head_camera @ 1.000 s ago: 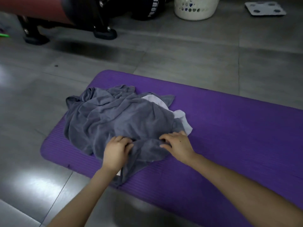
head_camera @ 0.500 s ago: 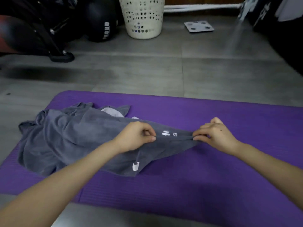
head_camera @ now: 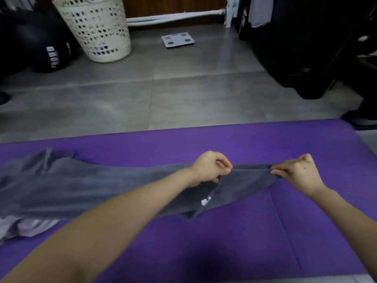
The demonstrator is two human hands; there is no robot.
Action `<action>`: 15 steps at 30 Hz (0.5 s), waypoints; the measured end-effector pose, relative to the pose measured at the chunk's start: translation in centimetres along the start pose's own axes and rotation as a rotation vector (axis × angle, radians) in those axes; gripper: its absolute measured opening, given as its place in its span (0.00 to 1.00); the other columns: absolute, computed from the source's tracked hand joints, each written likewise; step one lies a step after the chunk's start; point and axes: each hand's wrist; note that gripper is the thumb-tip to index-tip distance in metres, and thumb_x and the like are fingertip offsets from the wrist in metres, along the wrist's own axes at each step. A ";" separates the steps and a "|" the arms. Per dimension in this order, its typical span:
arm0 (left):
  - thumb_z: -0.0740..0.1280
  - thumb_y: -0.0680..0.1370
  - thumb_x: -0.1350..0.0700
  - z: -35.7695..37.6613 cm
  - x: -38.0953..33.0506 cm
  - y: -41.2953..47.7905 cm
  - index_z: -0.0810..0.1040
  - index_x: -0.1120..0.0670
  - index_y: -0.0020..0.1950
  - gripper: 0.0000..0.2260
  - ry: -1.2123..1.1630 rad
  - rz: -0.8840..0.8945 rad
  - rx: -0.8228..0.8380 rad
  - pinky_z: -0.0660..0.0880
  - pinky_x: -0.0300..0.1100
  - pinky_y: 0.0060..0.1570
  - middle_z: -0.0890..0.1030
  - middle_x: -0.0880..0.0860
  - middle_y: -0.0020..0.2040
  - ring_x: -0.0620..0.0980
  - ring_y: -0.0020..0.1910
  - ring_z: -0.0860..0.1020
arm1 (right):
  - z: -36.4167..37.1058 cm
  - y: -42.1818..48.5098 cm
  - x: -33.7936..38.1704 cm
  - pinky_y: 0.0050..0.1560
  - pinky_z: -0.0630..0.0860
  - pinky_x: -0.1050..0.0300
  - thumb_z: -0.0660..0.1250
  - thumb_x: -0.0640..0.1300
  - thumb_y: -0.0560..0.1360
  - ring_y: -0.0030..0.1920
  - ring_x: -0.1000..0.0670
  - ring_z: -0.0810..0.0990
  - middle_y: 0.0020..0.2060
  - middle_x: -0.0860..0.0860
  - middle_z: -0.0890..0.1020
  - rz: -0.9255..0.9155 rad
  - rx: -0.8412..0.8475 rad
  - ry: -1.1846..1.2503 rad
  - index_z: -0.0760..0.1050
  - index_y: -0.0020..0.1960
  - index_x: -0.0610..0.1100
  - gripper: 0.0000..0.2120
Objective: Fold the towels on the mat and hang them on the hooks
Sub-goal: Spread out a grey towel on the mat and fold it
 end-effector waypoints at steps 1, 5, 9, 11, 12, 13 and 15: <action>0.67 0.76 0.64 1.3 -0.3 0.7 0.78 0.56 0.49 0.04 -0.035 -0.007 0.001 0.78 0.38 0.37 0.75 0.50 0.36 0.45 0.36 0.75 | 0.3 -1.0 -1.4 0.45 0.58 0.55 0.57 0.63 0.71 0.34 0.54 0.82 0.36 0.55 0.85 0.079 0.015 0.003 0.84 0.37 0.52 0.21; 0.66 0.75 0.64 2.7 1.8 1.9 0.78 0.57 0.49 0.05 0.042 -0.047 -0.096 0.77 0.39 0.38 0.76 0.48 0.37 0.42 0.36 0.74 | 2.2 -3.2 -2.3 0.53 0.59 0.53 0.70 0.54 0.72 0.49 0.48 0.81 0.46 0.54 0.85 0.321 0.163 0.090 0.83 0.49 0.56 0.07; 0.68 0.74 0.65 -1.1 6.4 0.3 0.80 0.61 0.49 0.05 0.352 -0.096 -0.143 0.72 0.28 0.37 0.80 0.55 0.43 0.35 0.32 0.75 | 4.0 -2.6 2.2 0.56 0.60 0.52 0.69 0.56 0.72 0.51 0.50 0.80 0.46 0.55 0.84 0.318 0.094 0.229 0.83 0.48 0.55 0.08; 0.68 0.74 0.64 -3.9 7.9 -1.1 0.81 0.61 0.51 0.07 0.556 -0.123 -0.101 0.70 0.29 0.42 0.82 0.56 0.48 0.38 0.39 0.78 | 5.4 -1.9 5.2 0.56 0.60 0.52 0.63 0.63 0.70 0.51 0.51 0.79 0.46 0.56 0.84 0.272 0.094 0.246 0.82 0.48 0.56 0.16; 0.68 0.74 0.63 -5.3 8.3 -1.9 0.81 0.60 0.52 0.08 0.639 -0.146 -0.074 0.68 0.30 0.45 0.82 0.55 0.50 0.44 0.45 0.79 | 6.1 -1.6 6.8 0.56 0.59 0.53 0.60 0.66 0.68 0.51 0.51 0.80 0.45 0.56 0.84 0.236 0.103 0.253 0.82 0.48 0.56 0.20; 0.68 0.74 0.62 -6.5 8.7 -2.7 0.80 0.59 0.53 0.08 0.704 -0.170 -0.046 0.67 0.31 0.46 0.82 0.54 0.51 0.48 0.48 0.79 | 6.9 -1.4 8.5 0.55 0.59 0.53 0.58 0.68 0.66 0.49 0.50 0.81 0.44 0.56 0.84 0.186 0.124 0.264 0.82 0.48 0.55 0.23; 0.67 0.75 0.60 -8.9 9.6 -4.4 0.80 0.57 0.53 0.08 0.812 -0.212 0.004 0.67 0.32 0.47 0.82 0.53 0.51 0.49 0.50 0.79 | 8.6 -1.1 11.9 0.52 0.59 0.53 0.57 0.68 0.66 0.45 0.49 0.82 0.42 0.55 0.84 0.072 0.147 0.274 0.82 0.46 0.54 0.24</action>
Point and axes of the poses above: each hand's wrist, its own y-axis towards the middle knuckle, its own z-axis out of the palm, x = y × z
